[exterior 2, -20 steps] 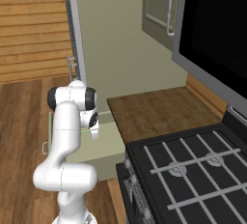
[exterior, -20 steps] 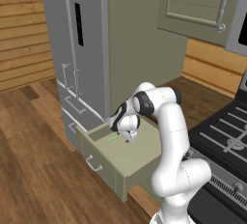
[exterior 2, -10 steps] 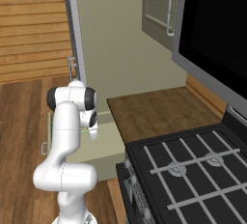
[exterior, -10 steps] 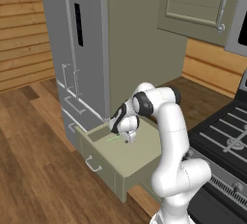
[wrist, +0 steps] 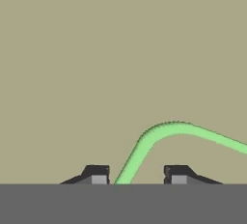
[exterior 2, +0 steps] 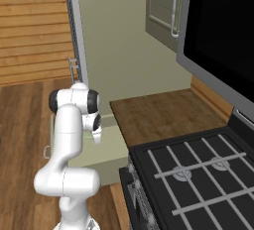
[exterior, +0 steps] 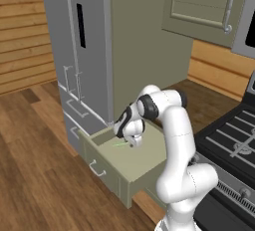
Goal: Take a straw from the drawer in front and place it inside the glass cup on the dining counter.
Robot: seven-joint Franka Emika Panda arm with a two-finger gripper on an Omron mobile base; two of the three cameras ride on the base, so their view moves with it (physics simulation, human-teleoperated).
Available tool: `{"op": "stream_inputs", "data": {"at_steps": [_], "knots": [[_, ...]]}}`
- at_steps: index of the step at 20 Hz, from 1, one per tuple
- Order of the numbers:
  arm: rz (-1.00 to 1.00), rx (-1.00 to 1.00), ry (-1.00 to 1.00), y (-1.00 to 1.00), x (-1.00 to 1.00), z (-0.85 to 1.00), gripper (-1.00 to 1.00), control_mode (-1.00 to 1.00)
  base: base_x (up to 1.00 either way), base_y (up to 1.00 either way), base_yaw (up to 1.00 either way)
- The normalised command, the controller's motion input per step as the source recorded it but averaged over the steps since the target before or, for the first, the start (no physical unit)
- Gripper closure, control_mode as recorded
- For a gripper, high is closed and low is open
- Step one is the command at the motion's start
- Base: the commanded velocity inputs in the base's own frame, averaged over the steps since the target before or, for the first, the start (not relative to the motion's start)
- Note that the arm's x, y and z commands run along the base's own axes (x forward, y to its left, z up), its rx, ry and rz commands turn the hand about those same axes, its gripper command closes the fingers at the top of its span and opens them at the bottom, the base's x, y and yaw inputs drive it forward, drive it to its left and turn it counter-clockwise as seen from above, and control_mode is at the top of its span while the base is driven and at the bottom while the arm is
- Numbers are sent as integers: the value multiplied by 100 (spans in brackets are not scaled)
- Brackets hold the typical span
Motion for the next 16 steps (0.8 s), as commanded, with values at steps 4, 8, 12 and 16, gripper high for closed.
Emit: {"op": "stream_inputs", "data": {"at_steps": [4, 8, 12, 16], "knots": [[3, 0, 0, 0, -68, -37, 100, -100, 0, 0, 0], [1, 0, -4, 0, -63, -19, 100, -100, 0, 0, 0], [0, 1, -3, 1, -47, 1, 100, -100, 0, 0, 0], [0, 2, -4, 11, -31, 52, 100, -100, 0, 0, 0]]}}
